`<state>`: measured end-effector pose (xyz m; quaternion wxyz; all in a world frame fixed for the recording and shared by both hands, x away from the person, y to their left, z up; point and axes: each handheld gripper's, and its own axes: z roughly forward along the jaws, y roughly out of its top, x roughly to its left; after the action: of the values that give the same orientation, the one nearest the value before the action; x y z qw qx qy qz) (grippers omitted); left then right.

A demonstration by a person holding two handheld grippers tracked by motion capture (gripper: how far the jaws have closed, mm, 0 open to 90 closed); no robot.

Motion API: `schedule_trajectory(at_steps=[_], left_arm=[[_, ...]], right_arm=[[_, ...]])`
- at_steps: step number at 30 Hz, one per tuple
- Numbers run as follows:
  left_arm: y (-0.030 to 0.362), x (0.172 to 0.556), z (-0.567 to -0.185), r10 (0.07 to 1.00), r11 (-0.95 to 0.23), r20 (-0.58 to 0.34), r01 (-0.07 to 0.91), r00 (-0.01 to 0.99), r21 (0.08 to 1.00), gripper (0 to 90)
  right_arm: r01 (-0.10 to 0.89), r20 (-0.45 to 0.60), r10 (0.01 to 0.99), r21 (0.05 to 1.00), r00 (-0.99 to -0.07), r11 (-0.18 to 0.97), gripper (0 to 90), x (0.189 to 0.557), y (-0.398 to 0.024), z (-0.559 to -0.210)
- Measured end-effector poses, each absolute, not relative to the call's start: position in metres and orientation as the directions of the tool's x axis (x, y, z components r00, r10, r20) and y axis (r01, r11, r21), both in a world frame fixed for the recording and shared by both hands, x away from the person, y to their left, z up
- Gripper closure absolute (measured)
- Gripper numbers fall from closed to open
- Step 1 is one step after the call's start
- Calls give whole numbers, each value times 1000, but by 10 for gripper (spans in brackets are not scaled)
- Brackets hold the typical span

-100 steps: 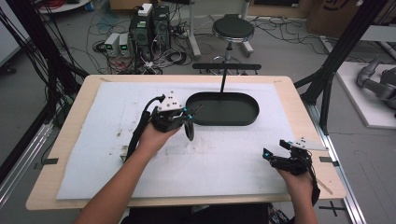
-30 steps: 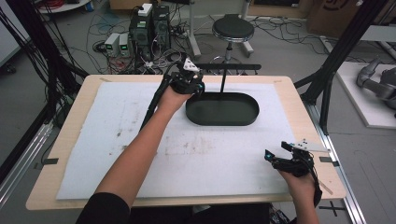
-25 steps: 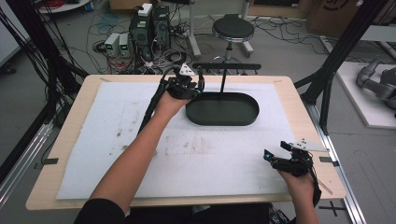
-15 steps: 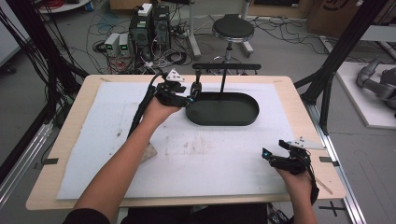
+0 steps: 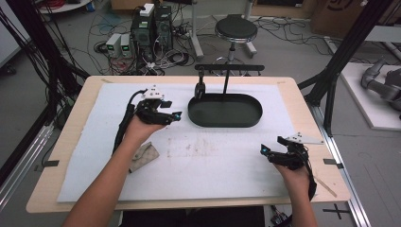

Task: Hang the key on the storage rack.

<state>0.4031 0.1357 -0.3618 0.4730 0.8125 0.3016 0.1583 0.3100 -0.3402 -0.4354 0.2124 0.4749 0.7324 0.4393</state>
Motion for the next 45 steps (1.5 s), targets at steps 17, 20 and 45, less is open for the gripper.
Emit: schedule_trajectory(at_steps=[17, 20, 45], left_arm=[[184, 355, -386, 653, -340, -19, 315, 757, 886, 285], [188, 350, -388, 651, -326, -24, 308, 759, 894, 283], [238, 333, -403, 670, -309, -48, 337, 741, 889, 206]], right_arm=[[515, 101, 892, 842, -440, 159, 161, 322, -335, -437], [515, 100, 892, 842, -442, 161, 162, 323, -335, -438], [515, 91, 885, 838, -457, 180, 161, 332, -325, -441]])
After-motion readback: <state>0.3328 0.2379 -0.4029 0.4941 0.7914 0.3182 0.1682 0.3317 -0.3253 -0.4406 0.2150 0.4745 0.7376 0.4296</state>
